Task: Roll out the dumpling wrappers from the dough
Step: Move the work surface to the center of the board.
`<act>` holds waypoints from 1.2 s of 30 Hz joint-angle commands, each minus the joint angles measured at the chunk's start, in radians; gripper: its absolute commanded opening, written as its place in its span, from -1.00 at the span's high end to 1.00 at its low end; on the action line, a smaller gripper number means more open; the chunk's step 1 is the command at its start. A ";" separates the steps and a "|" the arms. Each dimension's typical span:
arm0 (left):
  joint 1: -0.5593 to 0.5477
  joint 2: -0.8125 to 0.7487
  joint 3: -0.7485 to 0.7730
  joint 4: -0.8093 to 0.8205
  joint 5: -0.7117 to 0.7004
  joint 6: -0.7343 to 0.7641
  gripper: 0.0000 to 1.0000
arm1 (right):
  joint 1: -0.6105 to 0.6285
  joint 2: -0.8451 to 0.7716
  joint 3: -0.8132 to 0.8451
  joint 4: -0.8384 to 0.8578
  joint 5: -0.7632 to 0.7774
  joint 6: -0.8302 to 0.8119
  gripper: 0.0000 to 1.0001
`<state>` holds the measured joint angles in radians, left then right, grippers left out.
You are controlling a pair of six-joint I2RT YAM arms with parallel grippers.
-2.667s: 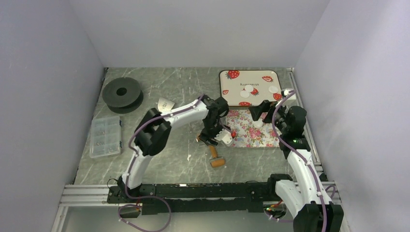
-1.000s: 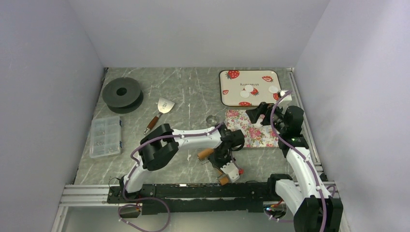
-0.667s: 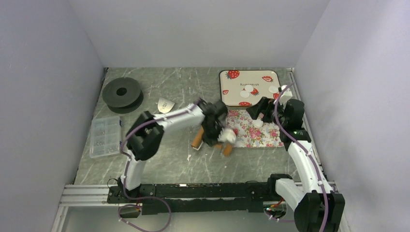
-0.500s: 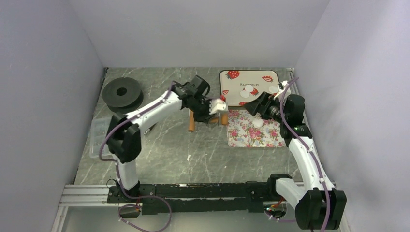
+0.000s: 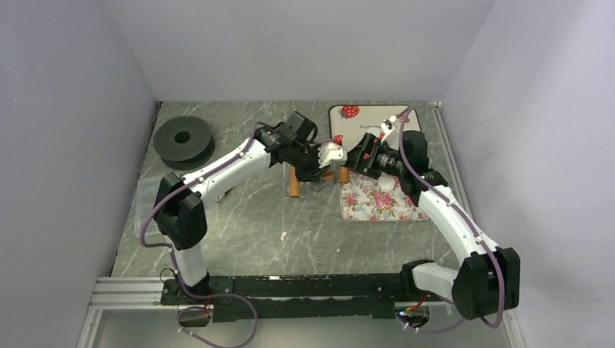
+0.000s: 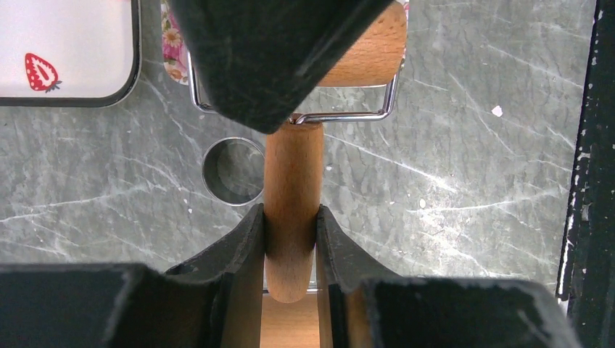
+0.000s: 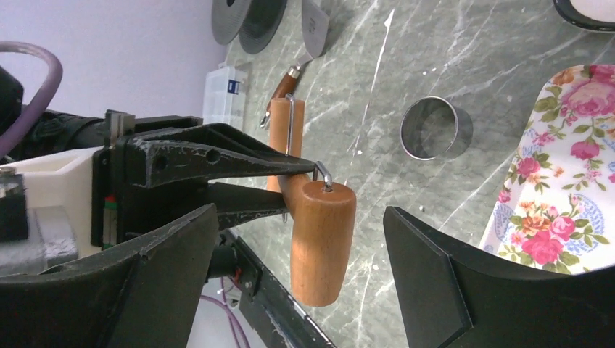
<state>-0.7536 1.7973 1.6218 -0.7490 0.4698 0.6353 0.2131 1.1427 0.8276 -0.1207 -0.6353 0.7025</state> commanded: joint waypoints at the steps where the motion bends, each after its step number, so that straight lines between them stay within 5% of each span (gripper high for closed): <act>1: 0.003 -0.006 0.033 0.043 0.019 -0.027 1.00 | 0.000 0.043 0.042 0.026 -0.030 0.032 -0.75; 21: 0.000 0.072 0.126 0.033 0.031 -0.051 1.00 | 0.035 0.222 0.047 0.177 -0.153 0.100 -0.10; 26: 0.000 0.074 0.120 0.037 0.030 -0.049 1.00 | 0.035 0.230 0.050 0.146 -0.150 0.071 0.50; 28: -0.001 0.073 0.114 0.040 0.027 -0.050 1.00 | 0.036 0.232 0.059 0.112 -0.137 0.043 1.00; 32: -0.001 0.067 0.110 0.037 0.009 -0.046 0.98 | 0.030 0.217 0.092 0.004 -0.091 -0.029 1.00; 36: 0.014 0.045 0.123 0.011 0.000 -0.052 0.22 | 0.010 0.176 0.147 -0.066 -0.052 -0.072 1.00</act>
<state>-0.7525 1.8771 1.7020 -0.7410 0.4721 0.6041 0.2428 1.3754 0.8898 -0.1150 -0.7368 0.7052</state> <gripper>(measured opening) 0.303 0.376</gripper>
